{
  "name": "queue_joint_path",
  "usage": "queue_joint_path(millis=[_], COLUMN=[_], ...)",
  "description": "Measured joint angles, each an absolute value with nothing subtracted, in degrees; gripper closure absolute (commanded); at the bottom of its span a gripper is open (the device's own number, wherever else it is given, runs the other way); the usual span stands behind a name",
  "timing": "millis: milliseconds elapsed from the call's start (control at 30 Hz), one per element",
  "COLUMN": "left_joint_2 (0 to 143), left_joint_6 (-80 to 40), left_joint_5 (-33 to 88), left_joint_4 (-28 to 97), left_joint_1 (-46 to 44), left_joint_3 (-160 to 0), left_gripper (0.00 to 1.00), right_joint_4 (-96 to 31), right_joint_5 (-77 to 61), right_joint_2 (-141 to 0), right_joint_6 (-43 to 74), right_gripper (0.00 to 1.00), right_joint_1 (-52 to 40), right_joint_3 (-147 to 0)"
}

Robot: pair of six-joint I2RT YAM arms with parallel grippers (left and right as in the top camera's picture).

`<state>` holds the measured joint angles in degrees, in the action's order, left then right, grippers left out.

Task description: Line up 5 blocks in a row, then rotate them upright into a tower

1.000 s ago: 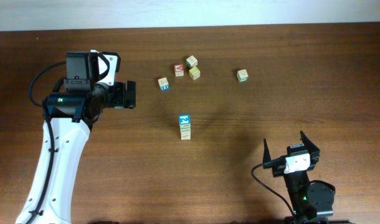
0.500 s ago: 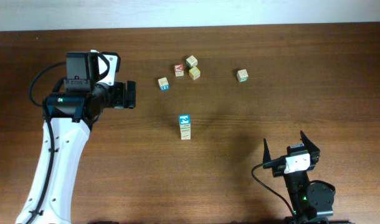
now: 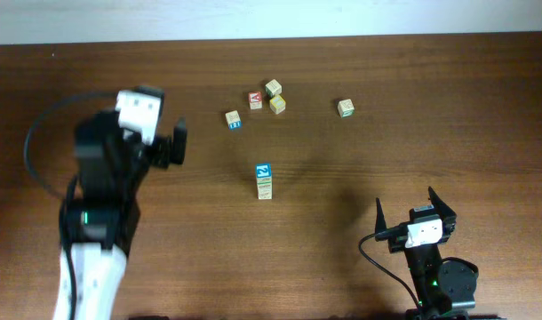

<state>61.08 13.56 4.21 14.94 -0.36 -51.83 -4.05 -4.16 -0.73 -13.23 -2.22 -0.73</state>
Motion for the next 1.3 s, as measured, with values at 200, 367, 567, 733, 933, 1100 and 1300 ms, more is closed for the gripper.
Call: queue_joint_path(millis=[200,367,567,733,933,1100,1300], left_joint_2=[43.31,27.73,13.93,6.46,1.63,0.95,0.95], left_joint_6=[14.63,15.94,18.09,18.55,19.16,19.57,19.59], left_joint_5=[4.45,4.47,4.47,4.47,4.47,4.45,4.45], left_joint_4=[1.89,-5.45,-5.67,-3.14,2.98,4.12,4.19], left_joint_1=[2.70,2.72,2.72,2.72,2.72,2.72,2.72], left_joint_3=[-28.27,-13.23,-4.86,-1.74,-0.93,-0.93,-0.93], left_gripper=[0.01,0.01,0.01,0.01,0.01,0.01,0.01], right_joint_4=[-4.05,-4.05,-4.08,-4.08,-4.08,-4.08,-4.08], right_joint_5=[-4.16,-4.16,-4.16,-4.16,-4.19,-4.16,-4.16], right_joint_2=[-0.73,-0.69,-0.69,-0.69,-0.69,-0.69,-0.69], right_joint_6=[-13.23,-13.26,-13.26,-13.28,-13.26,-13.26,-13.23], right_gripper=[0.02,0.02,0.02,0.02,0.01,0.02,0.02], right_joint_1=[-2.22,-2.22,-2.22,-2.22,-2.22,-2.22,-2.22], right_joint_3=[-0.73,-0.73,-0.73,-0.73,-0.73,-0.73,-0.73])
